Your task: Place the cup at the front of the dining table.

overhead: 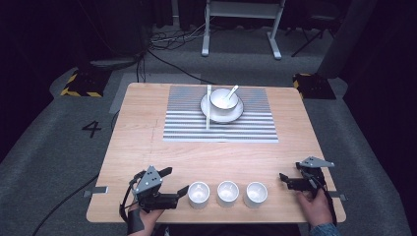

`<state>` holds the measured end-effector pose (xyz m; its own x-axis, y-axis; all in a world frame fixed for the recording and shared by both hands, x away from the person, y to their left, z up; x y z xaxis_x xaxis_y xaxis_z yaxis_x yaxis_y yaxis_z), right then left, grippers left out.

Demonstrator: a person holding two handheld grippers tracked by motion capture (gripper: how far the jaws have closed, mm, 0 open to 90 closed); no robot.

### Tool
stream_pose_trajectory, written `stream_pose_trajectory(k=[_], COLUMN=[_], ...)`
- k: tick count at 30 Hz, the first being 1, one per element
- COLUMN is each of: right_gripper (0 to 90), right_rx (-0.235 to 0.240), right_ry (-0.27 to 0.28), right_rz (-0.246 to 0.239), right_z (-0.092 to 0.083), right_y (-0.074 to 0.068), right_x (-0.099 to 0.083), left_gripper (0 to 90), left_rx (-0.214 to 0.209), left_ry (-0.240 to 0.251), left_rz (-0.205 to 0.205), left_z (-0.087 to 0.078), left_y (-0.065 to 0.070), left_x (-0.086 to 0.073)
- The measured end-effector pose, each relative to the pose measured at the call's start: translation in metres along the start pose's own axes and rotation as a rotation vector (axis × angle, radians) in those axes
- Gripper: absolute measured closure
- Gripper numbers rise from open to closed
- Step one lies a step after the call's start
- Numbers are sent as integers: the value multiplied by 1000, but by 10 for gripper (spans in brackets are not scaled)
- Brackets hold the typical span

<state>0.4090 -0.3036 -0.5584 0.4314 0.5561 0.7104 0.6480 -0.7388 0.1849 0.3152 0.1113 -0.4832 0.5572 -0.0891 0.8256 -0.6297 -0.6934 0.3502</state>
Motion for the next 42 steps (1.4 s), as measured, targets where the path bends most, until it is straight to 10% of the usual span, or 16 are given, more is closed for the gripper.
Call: stream_pose_trajectory(k=[8, 21, 42], right_gripper=[144, 144, 147], right_rx=[0, 0, -1], right_ry=[0, 1, 1], right_rz=[0, 0, -1], right_z=[0, 0, 0], right_y=[-1, -1, -1], right_x=[0, 0, 0], left_gripper=[160, 154, 253], left_rx=[-69, -105, -23], left_ry=[-39, -106, -234], left_rz=[45, 43, 114], left_z=[14, 31, 65], left_y=[26, 31, 23], left_x=[-5, -19, -46])
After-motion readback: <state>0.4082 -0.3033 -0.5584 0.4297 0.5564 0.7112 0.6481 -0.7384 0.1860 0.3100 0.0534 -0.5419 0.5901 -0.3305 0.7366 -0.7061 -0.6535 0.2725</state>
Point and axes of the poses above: each handheld gripper's, and its own axes: z roughly forward along the jaws, x roughly out of its top, y roughly to its right, the point moved 8 cm from there along z, roughly forward along the jaws, and after that the axes turned 14 degrees about -z, right-handed, at the moved point
